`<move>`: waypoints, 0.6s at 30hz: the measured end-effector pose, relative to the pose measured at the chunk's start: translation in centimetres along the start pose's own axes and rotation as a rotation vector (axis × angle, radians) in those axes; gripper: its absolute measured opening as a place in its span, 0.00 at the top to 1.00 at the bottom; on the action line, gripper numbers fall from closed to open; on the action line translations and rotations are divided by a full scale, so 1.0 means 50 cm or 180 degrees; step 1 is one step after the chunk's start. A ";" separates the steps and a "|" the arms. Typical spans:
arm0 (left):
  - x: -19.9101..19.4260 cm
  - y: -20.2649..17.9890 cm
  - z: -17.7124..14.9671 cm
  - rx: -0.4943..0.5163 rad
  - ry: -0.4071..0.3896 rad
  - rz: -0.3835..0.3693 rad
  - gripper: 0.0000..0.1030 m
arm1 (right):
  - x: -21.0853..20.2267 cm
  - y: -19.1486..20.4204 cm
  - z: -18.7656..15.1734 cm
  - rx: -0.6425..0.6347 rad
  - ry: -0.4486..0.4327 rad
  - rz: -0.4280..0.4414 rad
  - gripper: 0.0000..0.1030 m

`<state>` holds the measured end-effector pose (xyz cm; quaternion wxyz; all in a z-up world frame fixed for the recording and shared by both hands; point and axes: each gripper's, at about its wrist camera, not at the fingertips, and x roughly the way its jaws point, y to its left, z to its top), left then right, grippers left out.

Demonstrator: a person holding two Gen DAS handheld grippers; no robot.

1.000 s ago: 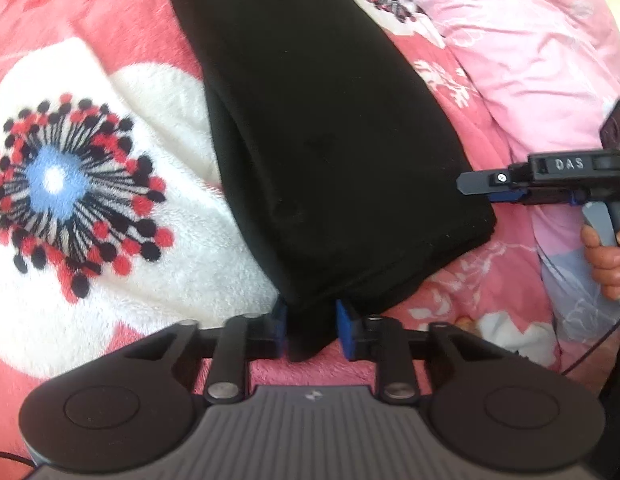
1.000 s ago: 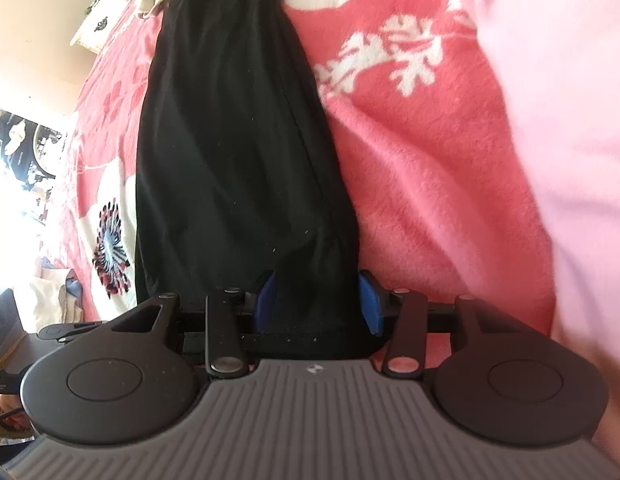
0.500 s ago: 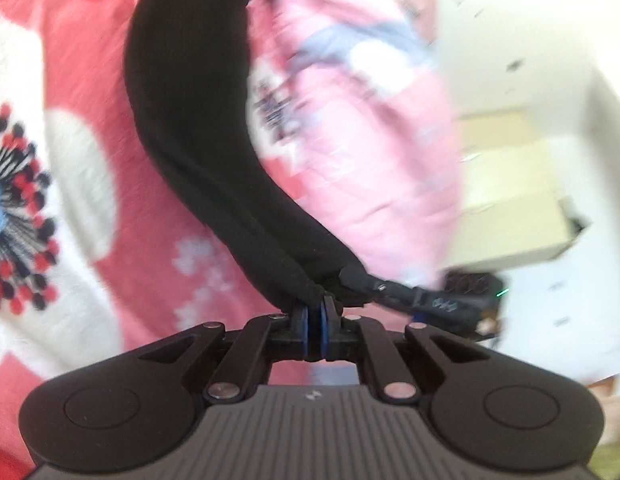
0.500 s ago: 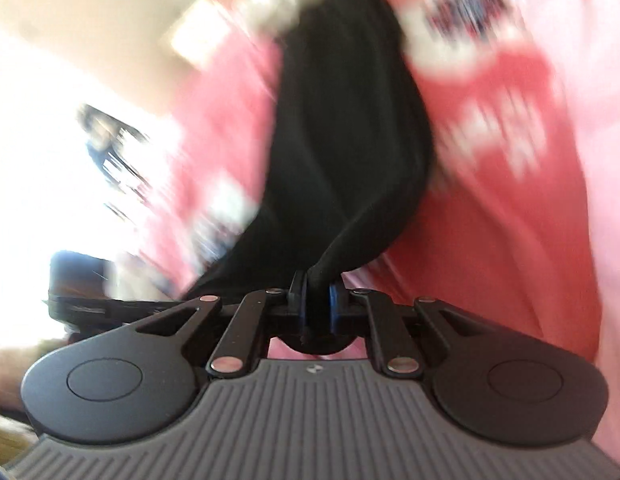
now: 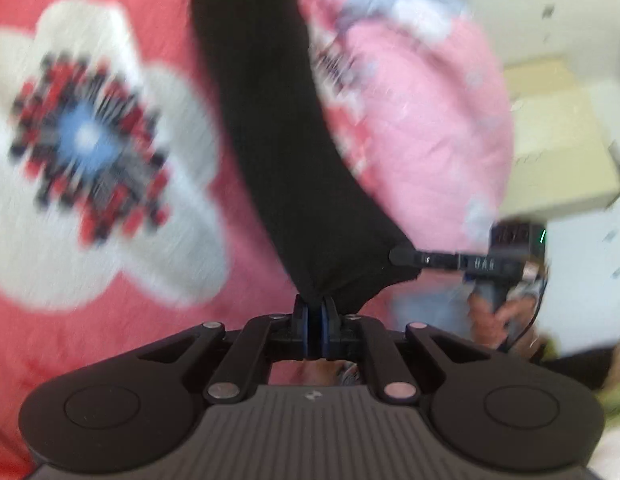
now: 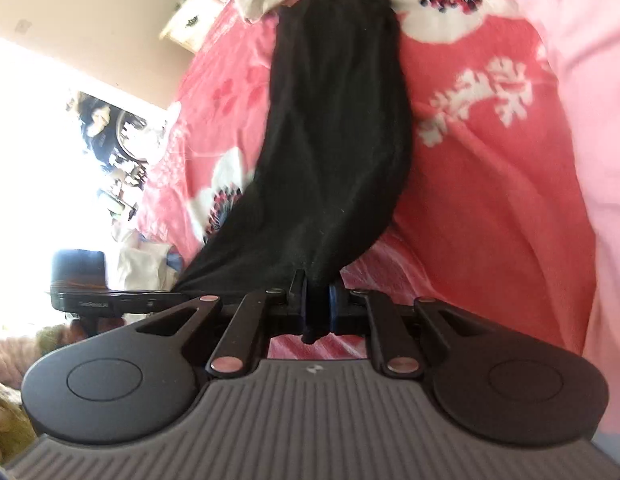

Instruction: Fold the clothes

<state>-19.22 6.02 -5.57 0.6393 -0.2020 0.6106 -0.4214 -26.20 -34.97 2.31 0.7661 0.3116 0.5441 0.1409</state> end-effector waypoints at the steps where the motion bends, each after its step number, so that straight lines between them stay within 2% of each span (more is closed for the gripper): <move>1: 0.018 0.006 -0.006 0.0110 0.0113 0.0254 0.94 | 0.026 -0.015 -0.007 0.0026 0.0165 -0.0107 0.89; 3: 0.056 0.033 -0.030 0.0214 0.0472 0.0717 0.95 | 0.071 -0.033 -0.025 0.0027 0.0398 -0.0401 0.85; 5: 0.050 0.035 -0.042 0.0347 0.0597 0.0849 0.93 | 0.099 -0.036 -0.031 -0.0071 0.0547 -0.0698 0.84; 8: -0.004 -0.005 -0.029 0.0790 0.0345 0.0954 0.75 | 0.062 -0.004 -0.019 -0.0351 0.0428 -0.0758 0.84; 11: -0.041 -0.038 0.001 0.1083 -0.0025 0.1059 0.74 | 0.027 0.037 0.001 -0.0727 0.0140 -0.0865 0.84; 12: -0.053 -0.049 0.011 0.1159 -0.0146 0.1092 0.74 | 0.040 0.040 0.003 -0.0827 0.0092 -0.0856 0.84; 16: 0.019 -0.112 0.038 0.1473 -0.0322 0.1022 0.72 | 0.091 0.053 0.011 -0.1230 -0.0099 -0.0817 0.84; 18: 0.061 -0.130 0.034 0.1710 -0.0235 0.1042 0.70 | 0.116 0.060 0.015 -0.1430 -0.0195 -0.0797 0.84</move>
